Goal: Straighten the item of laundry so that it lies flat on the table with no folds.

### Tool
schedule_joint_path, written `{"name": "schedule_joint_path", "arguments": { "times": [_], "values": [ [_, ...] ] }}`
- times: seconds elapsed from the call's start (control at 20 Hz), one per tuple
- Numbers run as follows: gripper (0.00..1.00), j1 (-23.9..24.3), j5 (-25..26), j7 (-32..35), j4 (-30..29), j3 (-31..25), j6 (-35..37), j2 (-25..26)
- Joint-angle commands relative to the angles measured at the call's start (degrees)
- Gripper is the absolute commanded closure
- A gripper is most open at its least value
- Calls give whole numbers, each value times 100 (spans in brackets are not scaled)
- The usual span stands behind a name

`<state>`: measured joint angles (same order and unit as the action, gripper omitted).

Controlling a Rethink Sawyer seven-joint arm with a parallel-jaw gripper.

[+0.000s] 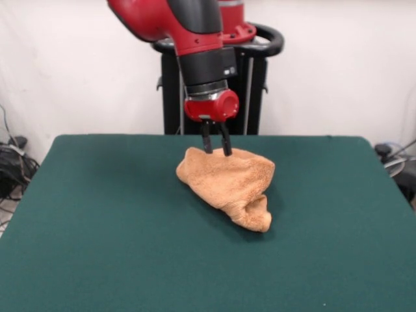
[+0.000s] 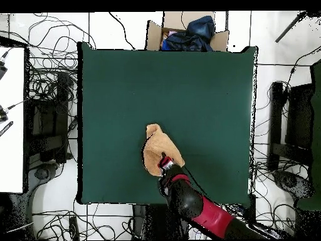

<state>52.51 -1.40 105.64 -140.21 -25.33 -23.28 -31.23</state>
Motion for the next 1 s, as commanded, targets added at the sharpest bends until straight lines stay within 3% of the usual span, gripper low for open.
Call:
{"name": "schedule_joint_path", "arguments": {
  "times": [0.05, 0.35, 0.55, 0.65, 1.0],
  "values": [
    [0, -343, -782, 1711, 606, -422, 552, -103],
    [0, -608, -1058, 1650, 724, -250, 543, -14],
    [0, -885, -1366, 1871, 714, -249, 321, -92],
    [0, -1103, -1611, 1716, 716, -56, 546, -280],
    [0, -987, -1653, 1567, 683, -186, 786, -430]
  ]
}}
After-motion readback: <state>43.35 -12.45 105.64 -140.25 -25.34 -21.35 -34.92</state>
